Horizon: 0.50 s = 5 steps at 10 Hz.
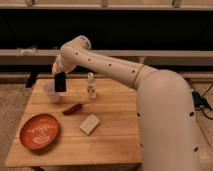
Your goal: Place the eraser in the ceramic cup
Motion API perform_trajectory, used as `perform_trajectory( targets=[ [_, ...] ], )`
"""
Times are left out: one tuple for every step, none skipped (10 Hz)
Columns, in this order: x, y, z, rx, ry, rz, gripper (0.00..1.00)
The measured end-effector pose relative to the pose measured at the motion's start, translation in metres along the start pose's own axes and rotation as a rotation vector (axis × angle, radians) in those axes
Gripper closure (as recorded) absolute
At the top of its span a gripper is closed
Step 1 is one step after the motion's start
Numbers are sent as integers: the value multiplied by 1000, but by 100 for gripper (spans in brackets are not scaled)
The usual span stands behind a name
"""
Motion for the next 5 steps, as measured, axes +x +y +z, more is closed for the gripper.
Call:
perform_trajectory(
  targets=[
    [7,-11,5,13,5,-20,100],
    [12,-17,9,24,10,-33,100],
    [16,-20,13,32,14,-39,100],
    [18,-25,19,43,17,-50,100],
    [19,-28,23,48,17,-55,100]
  ],
)
